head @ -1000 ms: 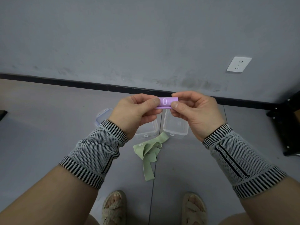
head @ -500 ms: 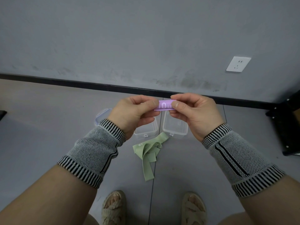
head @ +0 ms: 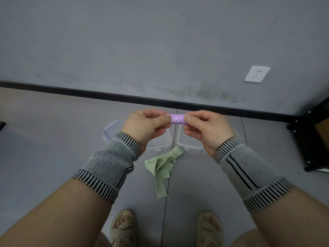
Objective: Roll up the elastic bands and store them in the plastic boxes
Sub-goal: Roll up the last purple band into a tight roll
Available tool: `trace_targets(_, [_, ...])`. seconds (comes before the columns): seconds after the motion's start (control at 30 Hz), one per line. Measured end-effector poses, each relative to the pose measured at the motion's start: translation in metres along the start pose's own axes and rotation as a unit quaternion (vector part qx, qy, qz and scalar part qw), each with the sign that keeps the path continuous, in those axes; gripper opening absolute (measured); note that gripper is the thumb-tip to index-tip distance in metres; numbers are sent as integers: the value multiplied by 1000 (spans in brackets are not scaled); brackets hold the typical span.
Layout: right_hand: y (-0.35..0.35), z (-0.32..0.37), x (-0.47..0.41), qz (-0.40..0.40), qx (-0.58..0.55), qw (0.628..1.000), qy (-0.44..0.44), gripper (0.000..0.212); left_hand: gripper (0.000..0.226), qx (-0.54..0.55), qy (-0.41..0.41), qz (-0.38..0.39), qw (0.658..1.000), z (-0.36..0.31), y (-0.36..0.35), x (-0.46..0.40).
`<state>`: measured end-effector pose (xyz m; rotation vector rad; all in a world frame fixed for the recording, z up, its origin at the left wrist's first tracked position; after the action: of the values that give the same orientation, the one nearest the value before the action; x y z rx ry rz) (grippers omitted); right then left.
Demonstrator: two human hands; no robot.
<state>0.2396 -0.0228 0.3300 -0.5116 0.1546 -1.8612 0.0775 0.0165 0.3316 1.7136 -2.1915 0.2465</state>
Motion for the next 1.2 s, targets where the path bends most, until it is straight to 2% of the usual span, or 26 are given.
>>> trace_targets(0.1, [2,-8,4,-24,43,999,-18,9,8,-9,10,-15,1000,6,0,-1])
trace_targets(0.2, [1,-7,9,-34,80,996,-23,5,10,-25,15,-33,999,11,3,-1])
trace_targets(0.3, [-5,2,6,-29,91,995,-16,12,15,-29,19,-51,998,14,8,-1])
trace_targets(0.4, [-6,5,-5,-24,92,995,-21,2,9,-12,31,-62,998,14,7,-8])
trace_targets(0.67, [11,-8,-70,-42,82,995,-32,7,6,0,68,-52,996,17,-7,-66])
trace_targets(0.83, [26,-72,-135,-63,109,988,-84,3,17,-10,114,-74,991,78,-2,-137])
trace_targets(1.0, [40,-153,-207,-92,150,978,-112,5,8,-34,149,-126,980,151,13,-210])
trace_targets(1.2, [44,-219,-277,-71,202,967,-139,7,6,20,214,-138,967,229,22,-289])
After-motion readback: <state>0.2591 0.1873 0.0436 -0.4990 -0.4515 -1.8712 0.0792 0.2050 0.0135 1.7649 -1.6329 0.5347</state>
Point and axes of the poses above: each hand's wrist, its own x-axis away from the middle knuckle, its own y-axis out of the back of the hand, z = x × y, the point moved 9 cm from there along -x, towards the middle knuckle, and after that the axes turned 12 degrees about -x, right-handed, at the moved point
